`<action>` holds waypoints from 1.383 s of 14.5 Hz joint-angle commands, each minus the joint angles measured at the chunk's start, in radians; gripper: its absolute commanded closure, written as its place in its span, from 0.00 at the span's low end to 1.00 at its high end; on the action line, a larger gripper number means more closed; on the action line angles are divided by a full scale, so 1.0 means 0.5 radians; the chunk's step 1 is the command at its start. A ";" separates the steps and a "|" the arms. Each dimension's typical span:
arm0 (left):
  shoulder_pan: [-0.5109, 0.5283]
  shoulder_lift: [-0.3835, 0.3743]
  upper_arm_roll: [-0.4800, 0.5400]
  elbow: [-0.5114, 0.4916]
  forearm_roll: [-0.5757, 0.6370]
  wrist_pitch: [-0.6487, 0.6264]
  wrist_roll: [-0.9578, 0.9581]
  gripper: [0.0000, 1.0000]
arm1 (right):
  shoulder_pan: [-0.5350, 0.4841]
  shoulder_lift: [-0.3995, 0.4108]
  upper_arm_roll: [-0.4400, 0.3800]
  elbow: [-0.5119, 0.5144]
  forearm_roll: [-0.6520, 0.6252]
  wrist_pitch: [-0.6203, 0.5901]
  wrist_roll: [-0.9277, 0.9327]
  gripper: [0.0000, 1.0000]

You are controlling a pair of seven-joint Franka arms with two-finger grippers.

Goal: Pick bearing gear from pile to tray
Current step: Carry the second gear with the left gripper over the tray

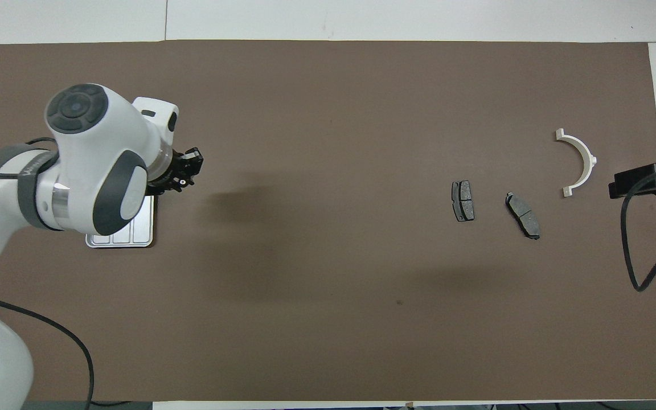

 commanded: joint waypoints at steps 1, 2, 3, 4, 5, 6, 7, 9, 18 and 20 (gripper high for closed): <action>0.208 -0.027 -0.031 -0.065 0.007 0.053 0.301 1.00 | -0.011 0.009 0.009 0.026 -0.017 -0.033 -0.030 0.00; 0.264 -0.030 -0.031 -0.092 0.007 0.108 0.387 1.00 | -0.014 0.009 0.009 0.026 -0.017 -0.036 -0.030 0.00; 0.334 -0.030 -0.031 -0.123 0.007 0.163 0.482 1.00 | -0.023 0.009 0.009 0.020 -0.017 -0.033 -0.030 0.00; 0.380 -0.030 -0.031 -0.147 0.007 0.218 0.565 1.00 | -0.023 0.009 0.009 0.016 -0.020 -0.027 -0.030 0.00; 0.408 -0.012 -0.031 -0.148 0.007 0.258 0.606 1.00 | -0.017 0.009 0.009 0.013 -0.020 -0.024 -0.027 0.00; 0.433 0.006 -0.031 -0.148 0.007 0.298 0.627 1.00 | -0.014 0.012 0.009 0.010 -0.020 -0.021 -0.018 0.00; 0.457 0.028 -0.031 -0.148 0.007 0.341 0.643 1.00 | -0.014 0.012 0.012 0.010 -0.020 -0.021 0.001 0.00; 0.479 0.083 -0.031 -0.141 0.007 0.424 0.661 1.00 | -0.011 0.012 0.012 0.010 -0.020 -0.018 0.007 0.00; 0.571 0.221 -0.028 -0.135 0.007 0.605 0.772 1.00 | -0.011 0.009 0.018 0.001 -0.020 -0.018 0.016 0.00; 0.571 0.236 -0.028 -0.148 0.007 0.654 0.772 1.00 | -0.011 0.009 0.018 0.001 -0.020 -0.018 0.016 0.00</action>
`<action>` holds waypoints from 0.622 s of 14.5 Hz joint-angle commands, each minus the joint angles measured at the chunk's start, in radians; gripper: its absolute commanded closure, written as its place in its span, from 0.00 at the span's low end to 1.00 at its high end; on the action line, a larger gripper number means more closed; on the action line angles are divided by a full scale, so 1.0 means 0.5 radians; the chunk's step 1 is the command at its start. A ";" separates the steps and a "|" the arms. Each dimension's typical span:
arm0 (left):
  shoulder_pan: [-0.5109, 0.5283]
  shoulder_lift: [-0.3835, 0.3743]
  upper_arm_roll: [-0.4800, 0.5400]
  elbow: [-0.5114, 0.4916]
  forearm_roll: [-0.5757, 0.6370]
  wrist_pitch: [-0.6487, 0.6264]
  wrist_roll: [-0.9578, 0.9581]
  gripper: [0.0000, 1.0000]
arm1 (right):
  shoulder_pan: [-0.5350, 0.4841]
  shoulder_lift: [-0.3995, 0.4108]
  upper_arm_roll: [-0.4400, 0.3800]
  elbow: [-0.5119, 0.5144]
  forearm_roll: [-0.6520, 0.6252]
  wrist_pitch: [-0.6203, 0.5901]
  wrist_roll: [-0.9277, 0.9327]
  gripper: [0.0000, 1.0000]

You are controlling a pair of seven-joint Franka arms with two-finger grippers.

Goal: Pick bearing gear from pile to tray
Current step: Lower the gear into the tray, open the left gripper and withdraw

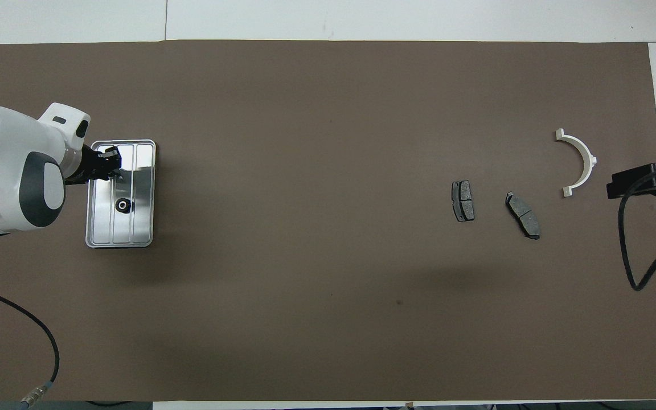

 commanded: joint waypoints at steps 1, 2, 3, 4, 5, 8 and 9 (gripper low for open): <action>0.032 0.030 -0.020 -0.020 0.007 0.089 0.030 1.00 | -0.011 0.002 0.014 0.001 -0.020 -0.018 0.016 0.00; 0.032 0.033 -0.020 -0.020 0.007 0.089 0.030 1.00 | -0.011 0.002 0.014 0.001 -0.020 -0.018 0.016 0.00; 0.032 0.033 -0.020 -0.017 0.007 0.071 0.030 1.00 | -0.011 0.002 0.014 -0.002 -0.020 -0.015 0.016 0.00; 0.029 0.033 -0.020 -0.017 0.007 0.071 0.030 0.83 | -0.011 0.005 0.014 0.001 -0.023 -0.015 0.016 0.00; 0.029 0.033 -0.020 -0.017 0.007 0.068 0.027 0.59 | -0.011 0.005 0.014 0.001 -0.023 -0.015 0.016 0.00; 0.029 0.033 -0.020 -0.017 0.007 0.055 0.027 0.00 | -0.011 0.005 0.014 0.001 -0.023 -0.012 0.016 0.00; 0.029 0.030 -0.020 0.001 0.007 0.007 0.027 0.00 | -0.011 0.005 0.014 0.001 -0.023 -0.012 0.016 0.00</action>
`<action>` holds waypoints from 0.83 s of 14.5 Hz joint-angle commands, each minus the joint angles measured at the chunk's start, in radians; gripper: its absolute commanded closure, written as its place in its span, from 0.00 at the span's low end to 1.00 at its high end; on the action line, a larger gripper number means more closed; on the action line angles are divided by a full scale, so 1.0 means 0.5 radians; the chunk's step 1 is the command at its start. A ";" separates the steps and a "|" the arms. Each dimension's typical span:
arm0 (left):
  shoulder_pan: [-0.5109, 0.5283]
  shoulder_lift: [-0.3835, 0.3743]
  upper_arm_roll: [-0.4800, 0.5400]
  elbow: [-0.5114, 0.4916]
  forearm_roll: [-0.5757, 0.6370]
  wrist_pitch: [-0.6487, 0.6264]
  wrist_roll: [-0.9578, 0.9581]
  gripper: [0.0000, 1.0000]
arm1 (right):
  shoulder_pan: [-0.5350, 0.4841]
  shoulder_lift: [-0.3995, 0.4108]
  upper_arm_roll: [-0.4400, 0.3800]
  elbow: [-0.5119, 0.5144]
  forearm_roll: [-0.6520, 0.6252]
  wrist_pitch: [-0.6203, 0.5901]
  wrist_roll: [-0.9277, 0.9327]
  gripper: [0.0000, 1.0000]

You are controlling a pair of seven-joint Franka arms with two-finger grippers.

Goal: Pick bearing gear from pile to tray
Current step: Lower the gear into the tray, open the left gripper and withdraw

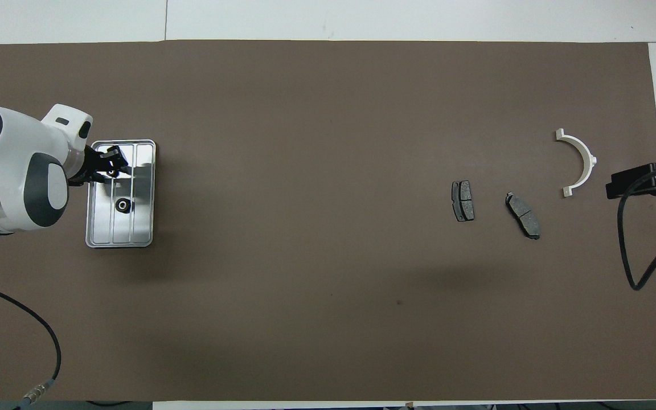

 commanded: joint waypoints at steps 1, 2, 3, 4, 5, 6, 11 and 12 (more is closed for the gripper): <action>0.024 -0.004 -0.020 0.030 0.007 -0.086 0.027 0.00 | -0.011 0.002 0.014 0.003 -0.023 -0.012 0.016 0.00; 0.027 -0.016 -0.020 0.064 0.007 -0.138 0.027 0.00 | -0.011 0.002 0.014 0.003 -0.023 -0.012 0.016 0.00; 0.027 -0.037 -0.017 0.073 0.007 -0.197 0.027 0.00 | -0.011 0.002 0.014 0.003 -0.023 -0.012 0.016 0.00; 0.030 -0.092 -0.017 0.073 0.007 -0.246 0.027 0.00 | -0.011 0.002 0.014 0.003 -0.023 -0.012 0.016 0.00; 0.030 -0.160 -0.017 0.073 0.007 -0.331 0.027 0.00 | -0.011 0.002 0.014 0.003 -0.023 -0.012 0.016 0.00; 0.030 -0.230 -0.017 0.073 0.007 -0.432 0.027 0.00 | -0.011 0.002 0.014 0.003 -0.023 -0.012 0.016 0.00; 0.027 -0.595 -0.017 0.110 0.007 -0.954 0.027 0.00 | -0.011 0.008 0.014 0.003 -0.023 -0.012 0.016 0.00; 0.027 -0.632 -0.017 0.147 0.007 -1.064 0.030 0.00 | -0.011 0.008 0.014 0.003 -0.023 -0.012 0.016 0.00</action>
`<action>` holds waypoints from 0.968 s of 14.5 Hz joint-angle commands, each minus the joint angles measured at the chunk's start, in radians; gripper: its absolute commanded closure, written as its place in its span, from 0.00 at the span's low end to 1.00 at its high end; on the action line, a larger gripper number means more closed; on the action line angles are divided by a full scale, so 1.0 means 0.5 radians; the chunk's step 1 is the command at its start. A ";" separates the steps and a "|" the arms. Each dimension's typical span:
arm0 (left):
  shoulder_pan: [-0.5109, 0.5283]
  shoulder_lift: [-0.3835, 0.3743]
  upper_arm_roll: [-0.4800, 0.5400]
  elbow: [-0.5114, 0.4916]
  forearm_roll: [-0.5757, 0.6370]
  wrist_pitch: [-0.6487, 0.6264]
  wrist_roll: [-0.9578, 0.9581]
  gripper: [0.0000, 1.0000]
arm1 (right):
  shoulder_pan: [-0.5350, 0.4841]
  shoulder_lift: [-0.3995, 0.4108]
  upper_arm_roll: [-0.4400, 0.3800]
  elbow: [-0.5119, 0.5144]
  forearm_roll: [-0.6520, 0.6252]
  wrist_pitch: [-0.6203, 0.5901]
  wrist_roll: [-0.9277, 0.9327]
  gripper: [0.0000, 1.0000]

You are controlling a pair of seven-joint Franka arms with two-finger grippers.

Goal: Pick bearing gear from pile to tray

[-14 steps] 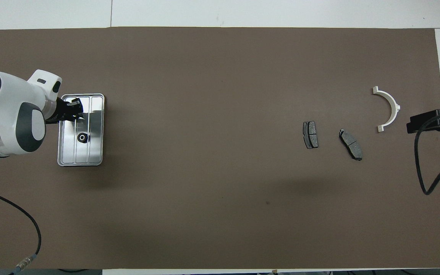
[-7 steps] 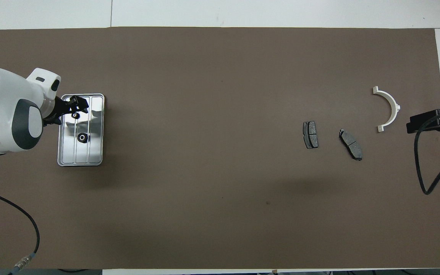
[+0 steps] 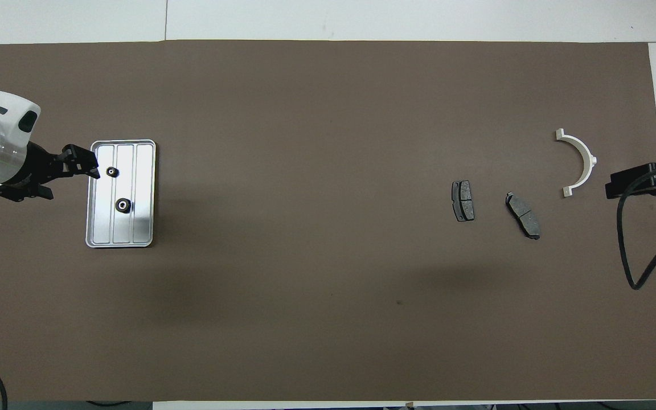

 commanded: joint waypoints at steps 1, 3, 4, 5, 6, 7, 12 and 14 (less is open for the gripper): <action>0.024 -0.138 -0.015 0.045 0.007 -0.273 0.028 0.00 | -0.011 0.002 0.014 0.003 -0.023 -0.012 0.016 0.00; 0.024 -0.245 -0.015 0.033 0.007 -0.347 0.031 0.00 | -0.011 0.002 0.014 0.003 -0.023 -0.012 0.016 0.00; 0.045 -0.261 -0.015 0.042 0.007 -0.412 0.032 0.00 | -0.011 0.002 0.014 0.003 -0.023 -0.012 0.016 0.00; 0.069 -0.273 -0.031 0.042 0.007 -0.452 0.035 0.00 | -0.011 0.002 0.014 0.003 -0.023 -0.012 0.016 0.00; 0.100 -0.313 -0.046 0.039 0.007 -0.504 0.044 0.00 | -0.011 0.002 0.014 0.003 -0.023 -0.012 0.016 0.00; 0.109 -0.337 -0.052 0.036 0.007 -0.547 0.086 0.00 | -0.011 0.002 0.014 0.003 -0.023 -0.012 0.016 0.00; 0.116 -0.319 -0.068 0.039 0.007 -0.514 0.136 0.00 | -0.014 0.002 0.014 0.003 -0.023 -0.012 0.016 0.00; 0.116 -0.319 -0.089 0.030 0.007 -0.404 0.136 0.00 | -0.014 0.005 0.014 0.003 -0.023 -0.012 0.016 0.00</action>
